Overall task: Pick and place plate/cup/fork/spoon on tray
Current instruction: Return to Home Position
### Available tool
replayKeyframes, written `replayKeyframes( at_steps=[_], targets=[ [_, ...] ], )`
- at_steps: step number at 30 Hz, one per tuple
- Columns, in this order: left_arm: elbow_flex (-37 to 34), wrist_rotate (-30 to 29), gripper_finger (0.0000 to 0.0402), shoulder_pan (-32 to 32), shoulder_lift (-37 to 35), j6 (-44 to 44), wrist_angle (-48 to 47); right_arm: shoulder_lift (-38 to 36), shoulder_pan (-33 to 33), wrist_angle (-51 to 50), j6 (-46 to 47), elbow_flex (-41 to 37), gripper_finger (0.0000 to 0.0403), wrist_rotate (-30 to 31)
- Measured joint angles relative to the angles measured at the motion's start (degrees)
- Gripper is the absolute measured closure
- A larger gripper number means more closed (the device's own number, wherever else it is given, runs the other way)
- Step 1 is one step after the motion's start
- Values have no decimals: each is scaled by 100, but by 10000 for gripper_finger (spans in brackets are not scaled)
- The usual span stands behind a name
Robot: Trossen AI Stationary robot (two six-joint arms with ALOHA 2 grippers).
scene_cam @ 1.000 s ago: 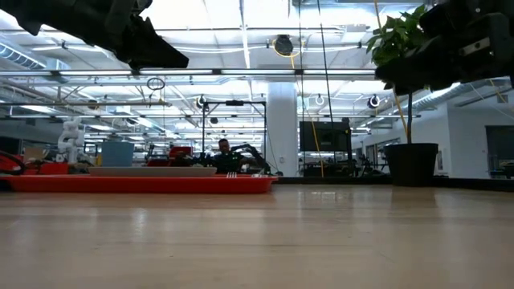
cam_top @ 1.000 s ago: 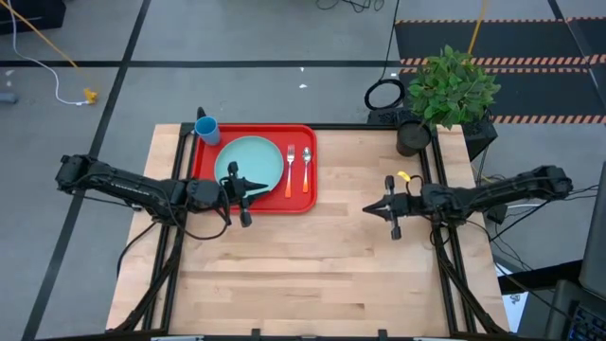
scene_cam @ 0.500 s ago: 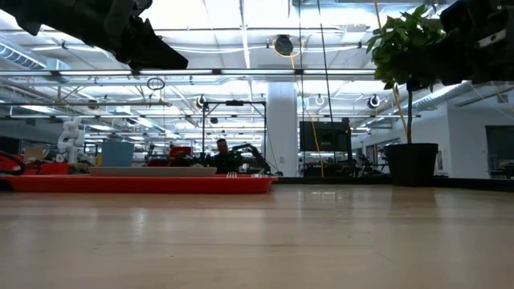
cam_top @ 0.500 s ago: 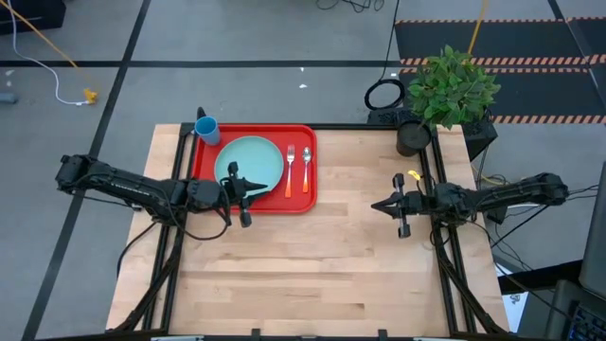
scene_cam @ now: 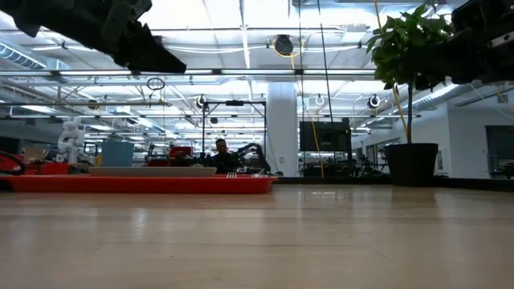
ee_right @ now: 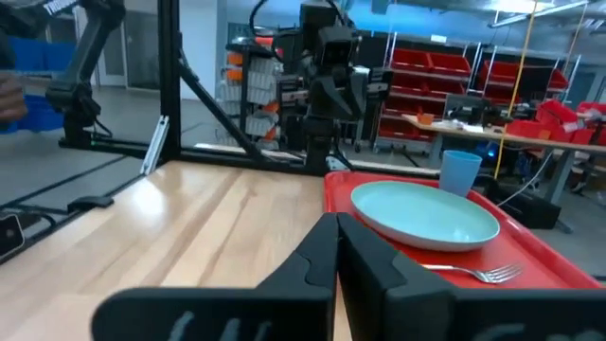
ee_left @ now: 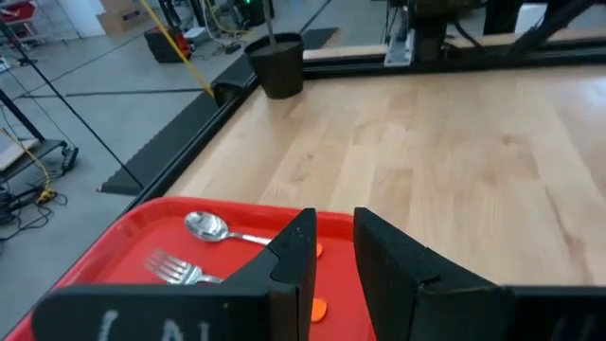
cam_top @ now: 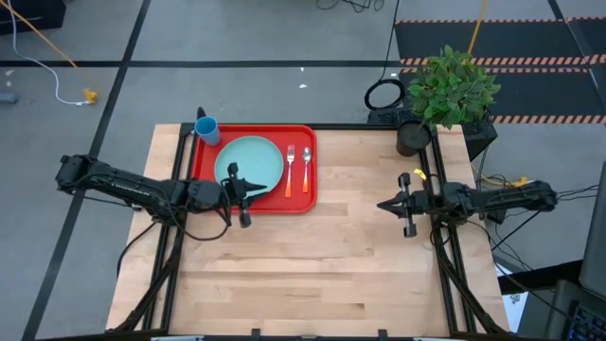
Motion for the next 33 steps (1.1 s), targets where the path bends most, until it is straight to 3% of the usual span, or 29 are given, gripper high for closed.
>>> replayKeyframes(
  at_steps=[9,13,19,33],
  targets=[
    [-1126,53,325,202,-536,54,1163,-540,0,-746,27,-9,403,286],
    [-1562,99,325,252,-937,39,1208,-569,0,-852,-30,-11,403,606],
    [-2030,99,326,261,-1475,-271,1217,-569,0,-848,-290,-13,403,625],
    [-2509,82,326,240,-2050,-418,1193,-837,0,-1030,-537,-13,403,757]
  ],
)
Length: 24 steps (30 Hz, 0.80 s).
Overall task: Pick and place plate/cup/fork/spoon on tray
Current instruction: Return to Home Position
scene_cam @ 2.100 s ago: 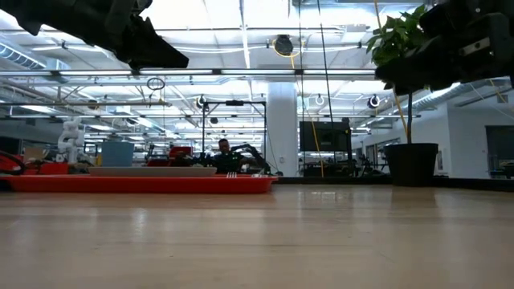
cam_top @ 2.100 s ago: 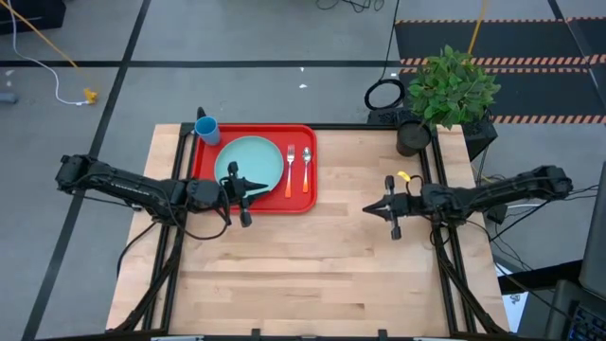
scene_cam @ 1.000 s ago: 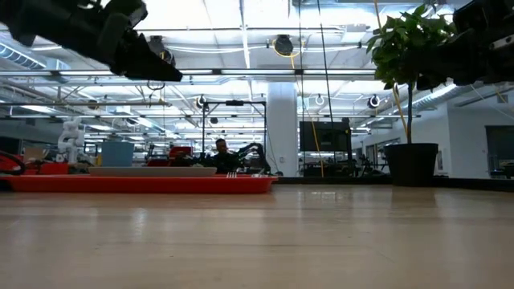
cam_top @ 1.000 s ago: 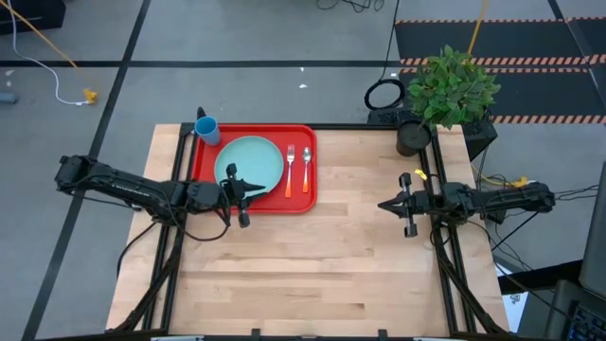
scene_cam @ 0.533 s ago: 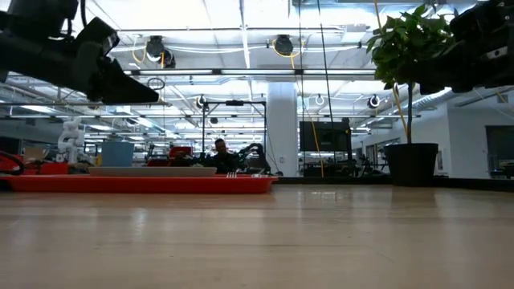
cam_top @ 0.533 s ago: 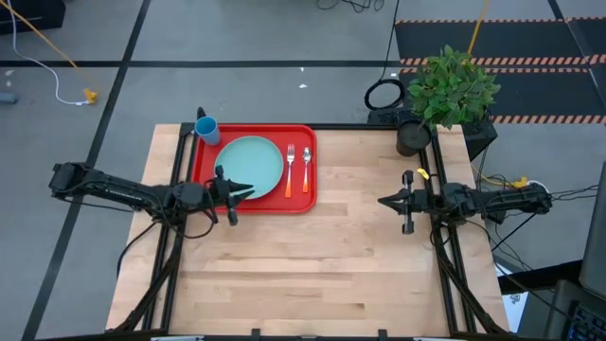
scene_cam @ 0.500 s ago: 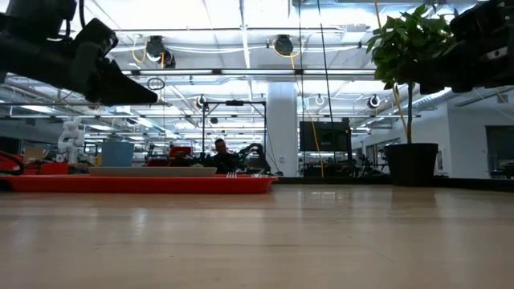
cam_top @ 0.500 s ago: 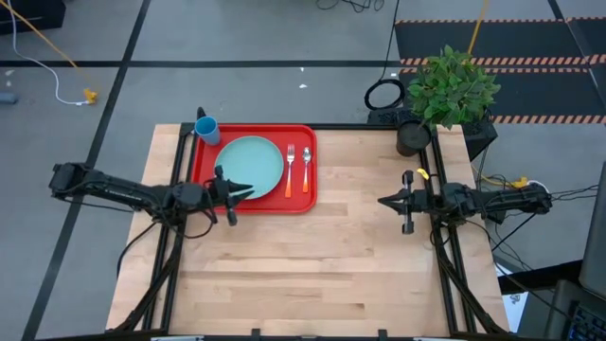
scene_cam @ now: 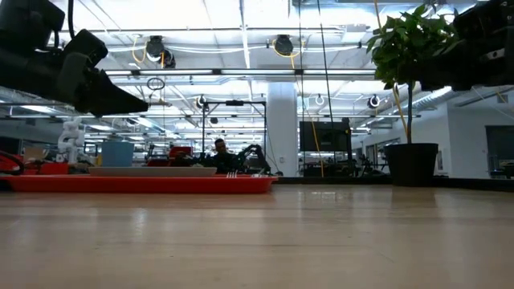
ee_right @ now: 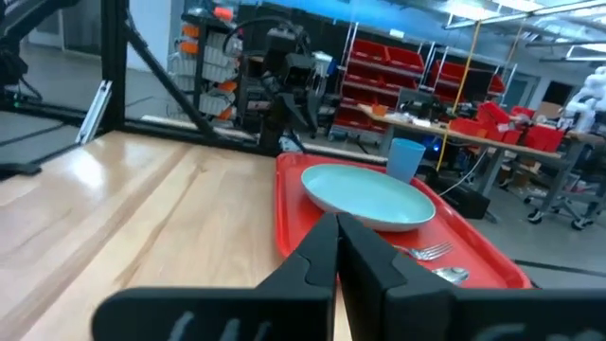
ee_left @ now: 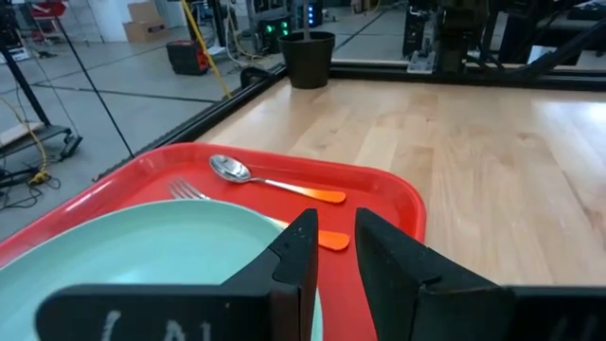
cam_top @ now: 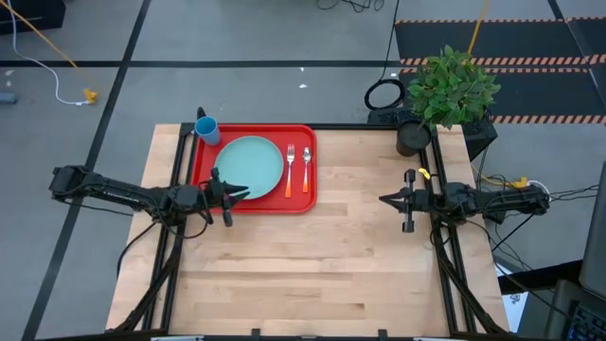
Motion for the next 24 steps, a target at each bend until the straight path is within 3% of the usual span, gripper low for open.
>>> replayKeyframes(
  at_steps=[11,15,24],
  targets=[
    [-19,-15,326,0,2,-102,-247,-95,9,-58,-145,0,403,-31],
    [-19,-34,326,-2,2,-110,-240,-93,9,-123,-131,0,403,-327],
    [-19,-251,325,-2,-162,-129,-616,255,9,-130,347,0,403,-331]
  ],
)
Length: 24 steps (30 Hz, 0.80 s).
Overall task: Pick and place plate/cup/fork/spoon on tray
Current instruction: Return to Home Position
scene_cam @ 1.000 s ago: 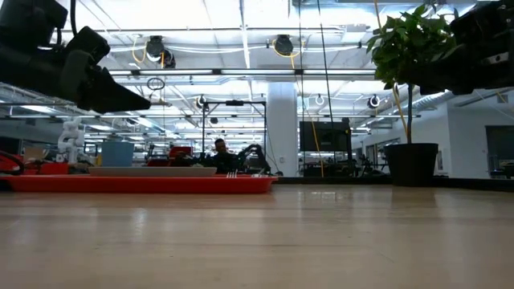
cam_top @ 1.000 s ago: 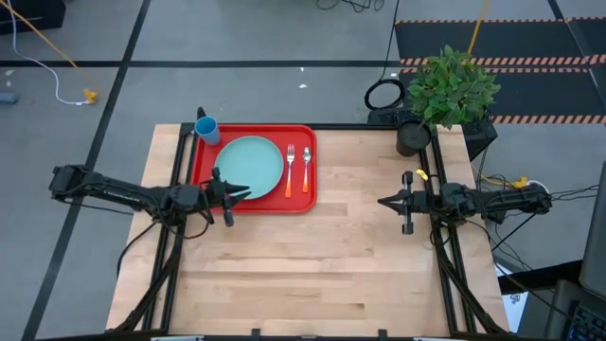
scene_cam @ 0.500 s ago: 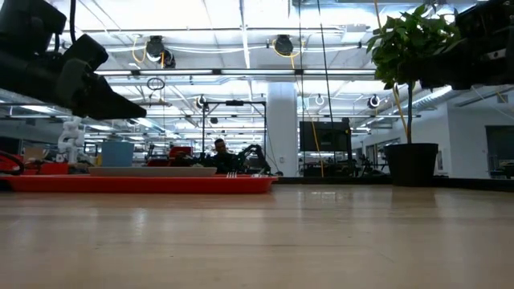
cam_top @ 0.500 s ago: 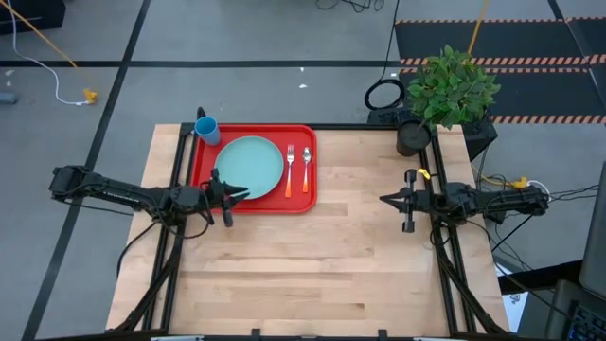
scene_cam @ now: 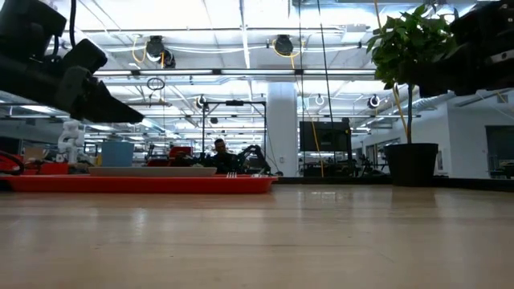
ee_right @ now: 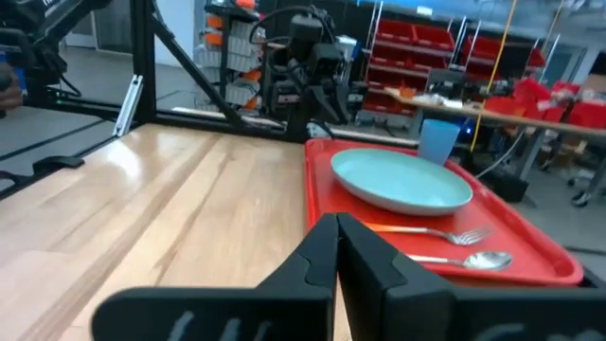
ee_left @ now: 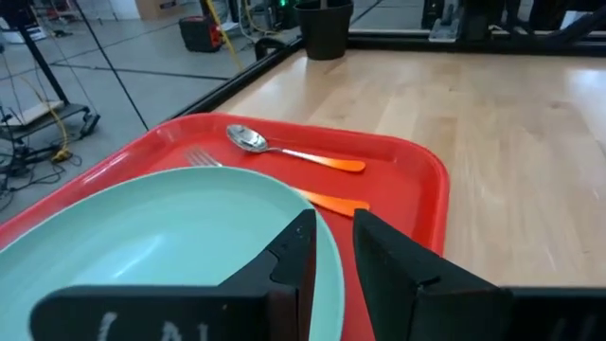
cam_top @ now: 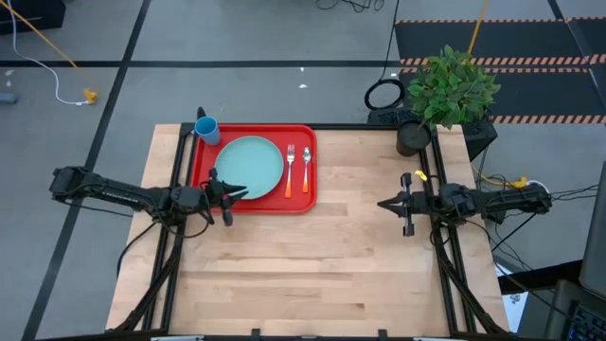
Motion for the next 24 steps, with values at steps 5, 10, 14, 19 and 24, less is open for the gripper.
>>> replayKeyframes(
  at_steps=[5,10,14,19,24],
  targets=[
    [0,-99,325,0,-412,41,-311,112,0,16,-24,0,403,1],
    [0,-93,325,-13,-839,135,-586,120,0,92,-32,0,403,2],
    [0,-83,325,-83,-1112,105,-906,123,0,96,-37,0,403,2],
    [0,-51,325,-129,-1380,18,-1166,123,0,102,-38,0,403,2],
    [0,138,325,-129,-1484,136,-1169,123,0,107,-37,0,403,4]
  ],
)
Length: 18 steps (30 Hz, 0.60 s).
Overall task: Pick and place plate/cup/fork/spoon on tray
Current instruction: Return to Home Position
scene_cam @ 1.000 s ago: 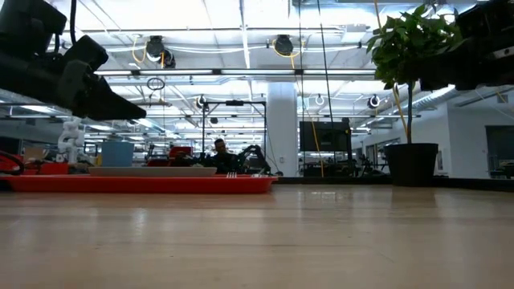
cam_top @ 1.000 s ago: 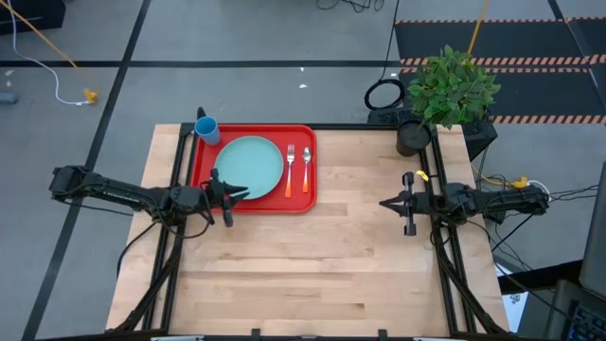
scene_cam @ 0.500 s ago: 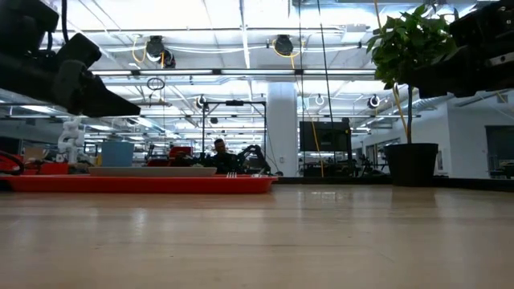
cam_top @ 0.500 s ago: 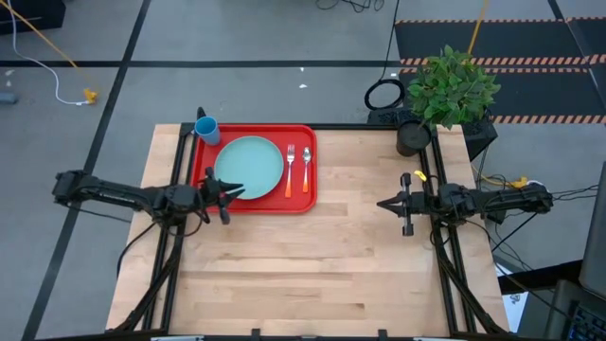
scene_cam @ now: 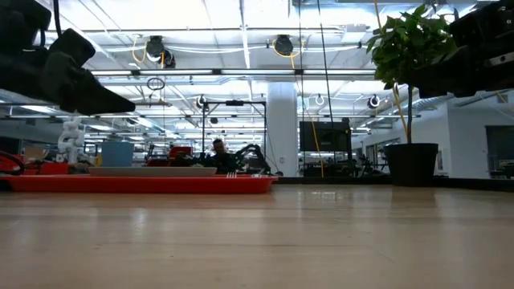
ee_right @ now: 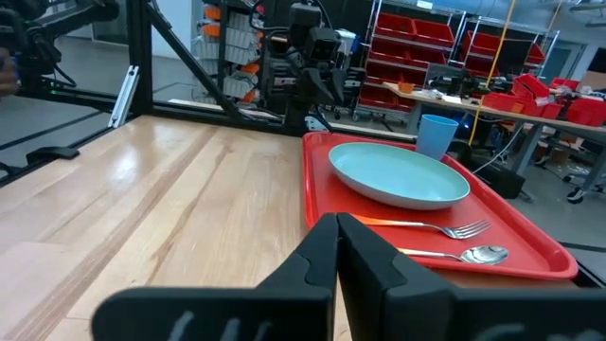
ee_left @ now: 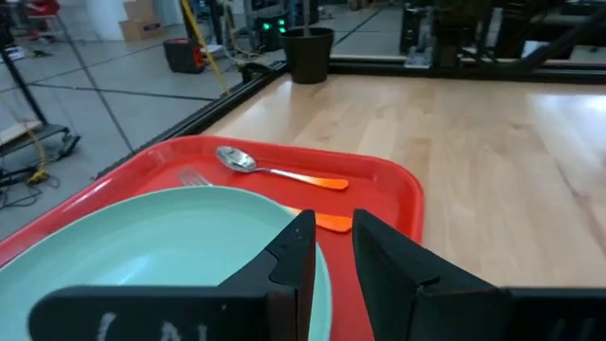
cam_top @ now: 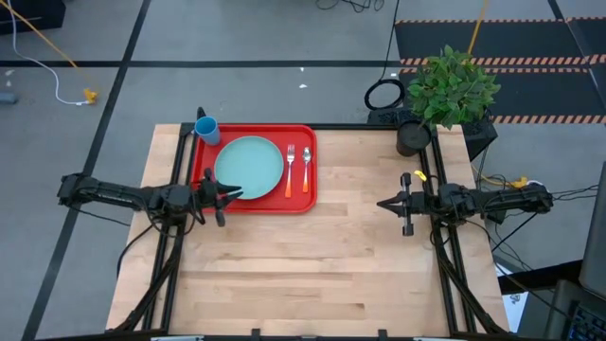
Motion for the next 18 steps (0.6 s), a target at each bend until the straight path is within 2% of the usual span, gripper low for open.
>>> replayKeyframes(
  at_steps=[7,11,18],
  targets=[
    [-3,582,325,0,4,83,139,0,0,4,-2,0,403,0],
    [-147,1206,325,0,-4,329,850,0,1,7,-2,0,403,0],
    [-146,1533,325,0,-50,401,937,0,0,7,-2,0,403,0]
  ],
)
